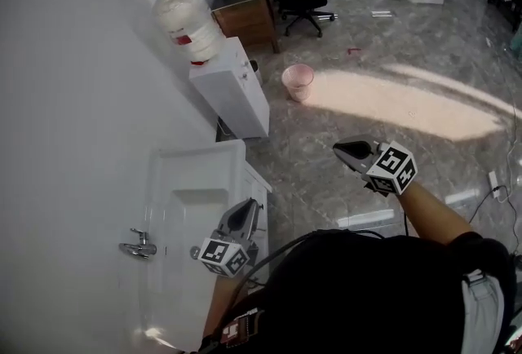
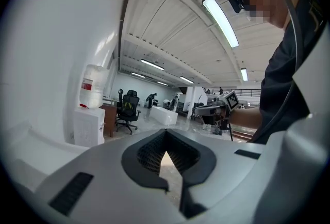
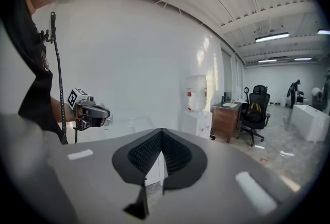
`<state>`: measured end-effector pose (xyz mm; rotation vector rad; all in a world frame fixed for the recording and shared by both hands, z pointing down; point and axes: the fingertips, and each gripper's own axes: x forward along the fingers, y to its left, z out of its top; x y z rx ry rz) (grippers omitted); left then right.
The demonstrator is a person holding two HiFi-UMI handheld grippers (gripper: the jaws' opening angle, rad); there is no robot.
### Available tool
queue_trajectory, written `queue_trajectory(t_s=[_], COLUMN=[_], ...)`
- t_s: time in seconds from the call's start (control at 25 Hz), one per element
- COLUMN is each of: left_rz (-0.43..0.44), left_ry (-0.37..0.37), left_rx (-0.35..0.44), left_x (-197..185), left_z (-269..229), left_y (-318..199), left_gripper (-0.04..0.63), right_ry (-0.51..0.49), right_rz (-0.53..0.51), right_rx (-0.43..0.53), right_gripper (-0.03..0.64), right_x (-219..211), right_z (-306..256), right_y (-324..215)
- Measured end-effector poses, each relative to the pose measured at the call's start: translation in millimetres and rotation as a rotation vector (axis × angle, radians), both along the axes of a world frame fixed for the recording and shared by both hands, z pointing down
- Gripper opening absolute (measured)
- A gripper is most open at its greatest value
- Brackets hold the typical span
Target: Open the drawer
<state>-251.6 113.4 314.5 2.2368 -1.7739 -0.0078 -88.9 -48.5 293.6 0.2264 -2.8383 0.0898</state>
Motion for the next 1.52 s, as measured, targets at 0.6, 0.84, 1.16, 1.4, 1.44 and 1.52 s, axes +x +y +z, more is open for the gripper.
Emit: queue_trajectory(t_s=[0.6,0.84,1.16,1.4,1.44,1.52], left_rz=[0.314,0.338,0.274,0.155,0.142,0.121], left_ry=[0.133,0.155,0.111,0.073,0.065,0.055], left_rx=[-0.001,-0.023,-0.102,-0.218,-0.242,-0.296], left_x=[-63,-85,-65,-28,-20,-10], left_z=[27,48,74,122,130,147], left_y=[-91,-103,-121,-148,-151,-157], left_gripper=[0.002,0.002,0.002,0.002,0.002,0.002], right_ry=[0.044,0.069,0.054,0.079,0.074,0.067], right_rz=[0.284,0.299,0.236,0.128,0.115,0.098], right_rx=[0.000,-0.005,-0.006,0.007,0.001,-0.010], right_gripper=[-0.003,-0.003,-0.003,-0.003,-0.003,-0.003], right_x=[-51,-74,-53,-11,-3,8], right_z=[-12,-6,8,43,47,57], right_y=[-56,-68,-100,-135,-140,-152])
